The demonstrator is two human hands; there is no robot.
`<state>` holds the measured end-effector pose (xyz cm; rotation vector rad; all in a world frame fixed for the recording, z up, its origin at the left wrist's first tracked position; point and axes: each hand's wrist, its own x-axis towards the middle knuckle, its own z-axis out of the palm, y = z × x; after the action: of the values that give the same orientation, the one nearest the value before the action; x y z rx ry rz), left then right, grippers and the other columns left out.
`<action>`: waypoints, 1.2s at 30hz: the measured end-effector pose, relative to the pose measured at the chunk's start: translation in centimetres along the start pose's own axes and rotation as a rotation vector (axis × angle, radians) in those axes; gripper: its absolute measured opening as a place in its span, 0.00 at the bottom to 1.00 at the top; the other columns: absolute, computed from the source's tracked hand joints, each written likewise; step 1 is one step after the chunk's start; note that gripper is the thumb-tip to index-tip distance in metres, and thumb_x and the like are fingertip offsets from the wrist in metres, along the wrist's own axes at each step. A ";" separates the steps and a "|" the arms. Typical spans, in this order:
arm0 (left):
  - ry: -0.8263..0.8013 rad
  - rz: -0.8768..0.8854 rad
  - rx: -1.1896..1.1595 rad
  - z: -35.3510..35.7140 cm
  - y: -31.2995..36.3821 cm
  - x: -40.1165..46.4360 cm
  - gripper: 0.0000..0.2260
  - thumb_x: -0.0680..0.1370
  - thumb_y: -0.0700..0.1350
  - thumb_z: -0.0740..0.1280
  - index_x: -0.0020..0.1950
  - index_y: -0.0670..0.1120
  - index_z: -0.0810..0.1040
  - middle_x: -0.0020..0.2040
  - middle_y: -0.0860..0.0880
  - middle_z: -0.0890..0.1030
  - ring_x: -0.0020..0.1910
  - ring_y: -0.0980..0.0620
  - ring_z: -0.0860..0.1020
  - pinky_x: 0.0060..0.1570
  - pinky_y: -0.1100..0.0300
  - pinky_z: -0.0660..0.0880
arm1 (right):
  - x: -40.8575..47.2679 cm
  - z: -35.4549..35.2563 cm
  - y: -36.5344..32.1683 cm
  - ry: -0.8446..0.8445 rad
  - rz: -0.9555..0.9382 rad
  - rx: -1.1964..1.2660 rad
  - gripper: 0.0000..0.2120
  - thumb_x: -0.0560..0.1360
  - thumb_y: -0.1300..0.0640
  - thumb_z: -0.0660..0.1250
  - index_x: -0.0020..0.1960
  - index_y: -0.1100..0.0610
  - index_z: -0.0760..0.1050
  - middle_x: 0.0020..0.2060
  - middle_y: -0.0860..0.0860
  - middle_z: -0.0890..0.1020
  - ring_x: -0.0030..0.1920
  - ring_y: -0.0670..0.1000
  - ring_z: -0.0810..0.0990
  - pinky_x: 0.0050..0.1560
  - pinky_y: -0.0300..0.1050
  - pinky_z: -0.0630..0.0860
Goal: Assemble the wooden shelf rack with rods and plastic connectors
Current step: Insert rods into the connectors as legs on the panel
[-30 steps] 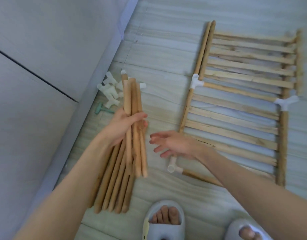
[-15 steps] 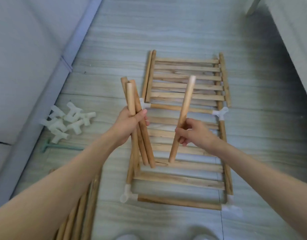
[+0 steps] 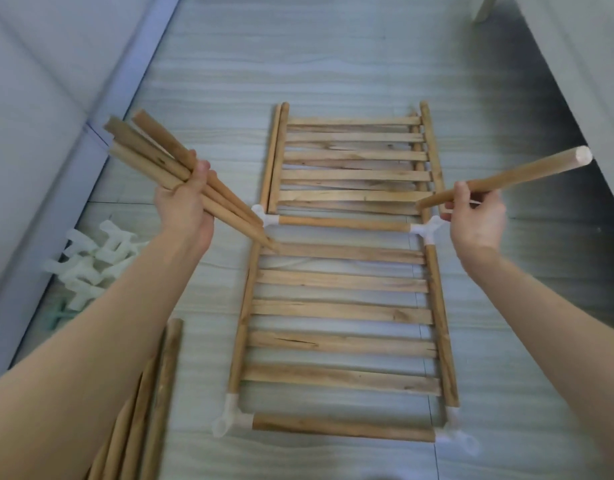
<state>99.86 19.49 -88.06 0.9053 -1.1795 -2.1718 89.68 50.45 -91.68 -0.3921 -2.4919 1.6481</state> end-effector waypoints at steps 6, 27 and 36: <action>0.022 0.029 -0.032 -0.3 -0.1 0.1 0.06 0.79 0.35 0.63 0.53 0.44 0.73 0.53 0.45 0.78 0.53 0.46 0.77 0.62 0.49 0.73 | 0.4 -0.3 0.3 0.024 0.041 -0.008 0.09 0.80 0.53 0.59 0.54 0.58 0.71 0.46 0.52 0.79 0.34 0.42 0.79 0.48 0.46 0.80; 0.028 0.088 0.024 -0.3 -0.1 0.1 0.07 0.78 0.34 0.64 0.54 0.41 0.74 0.51 0.43 0.77 0.51 0.49 0.77 0.61 0.51 0.74 | 1.9 -2.2 0.4 -0.029 0.059 -0.205 0.06 0.80 0.53 0.58 0.52 0.55 0.68 0.45 0.52 0.79 0.39 0.49 0.80 0.48 0.47 0.78; -0.053 0.157 0.391 0.9 -0.8 0.9 0.07 0.77 0.35 0.66 0.53 0.43 0.76 0.52 0.43 0.79 0.58 0.43 0.78 0.62 0.48 0.73 | 2.7 -1.1 0.1 -0.197 0.009 -0.431 0.13 0.80 0.52 0.58 0.55 0.62 0.72 0.48 0.57 0.79 0.48 0.58 0.81 0.47 0.48 0.75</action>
<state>98.52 19.69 -88.64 0.8774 -1.6797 -1.8836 87.39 52.24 -91.42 -0.2924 -2.9970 1.1903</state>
